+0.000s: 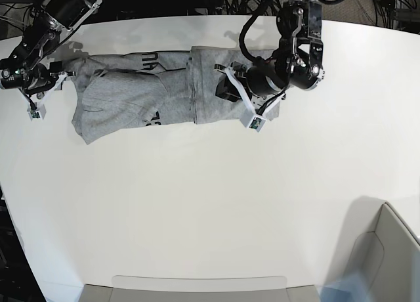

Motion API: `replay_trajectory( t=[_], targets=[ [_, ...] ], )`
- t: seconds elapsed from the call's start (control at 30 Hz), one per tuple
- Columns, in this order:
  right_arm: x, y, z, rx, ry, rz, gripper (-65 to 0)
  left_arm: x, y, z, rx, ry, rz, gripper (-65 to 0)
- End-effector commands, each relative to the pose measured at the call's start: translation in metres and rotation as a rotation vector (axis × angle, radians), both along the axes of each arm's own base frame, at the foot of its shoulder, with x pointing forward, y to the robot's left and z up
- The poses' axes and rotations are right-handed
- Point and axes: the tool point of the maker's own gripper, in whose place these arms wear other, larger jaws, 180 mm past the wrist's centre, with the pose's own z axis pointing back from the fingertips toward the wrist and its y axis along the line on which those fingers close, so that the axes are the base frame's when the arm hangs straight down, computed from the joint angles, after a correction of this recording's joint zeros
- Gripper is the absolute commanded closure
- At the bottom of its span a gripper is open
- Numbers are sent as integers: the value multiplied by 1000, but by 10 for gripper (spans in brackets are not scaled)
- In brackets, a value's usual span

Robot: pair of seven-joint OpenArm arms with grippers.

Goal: Fold the T-shirt properly
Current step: 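Grasp the opposite end with the right gripper and fold inward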

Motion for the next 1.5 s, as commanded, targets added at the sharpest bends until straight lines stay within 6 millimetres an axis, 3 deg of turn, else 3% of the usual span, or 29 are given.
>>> replay_trajectory(
  t=[0.0, 0.2, 0.37, 0.5, 0.57, 0.7, 0.83, 1.0, 1.47],
  targets=[
    [20, -12, 25, -45, -78, 18, -251, 4, -3, 4, -21, -15, -1, -133],
    [71, 11, 78, 50, -353, 106, -250, -2, -4, -12, -18, 39, -5, -133],
    [88, 46, 92, 220, -493, 170, -250, -2, -3, -12, -15, 38, -6, -133],
    [80, 66, 60, 364, -449, 140, -250, -2, -3, -12, -15, 38, -7, -133],
    [71, 75, 33, 456, -389, 111, -250, -2, -3, -12, -14, 38, -7, -133],
    [52, 78, 3, 525, -305, 66, -250, -2, -3, -12, -12, 38, -7, -133],
    [40, 74, 4, 488, -296, 75, -250, -1, -3, -12, -11, 36, -7, -133],
    [40, 68, 16, 439, -321, 93, -250, 0, 1, -13, -1, 35, -8, -133],
    [41, 50, 24, 412, -349, 59, -250, 0, 2, -13, 3, 34, -9, -133]
  ],
)
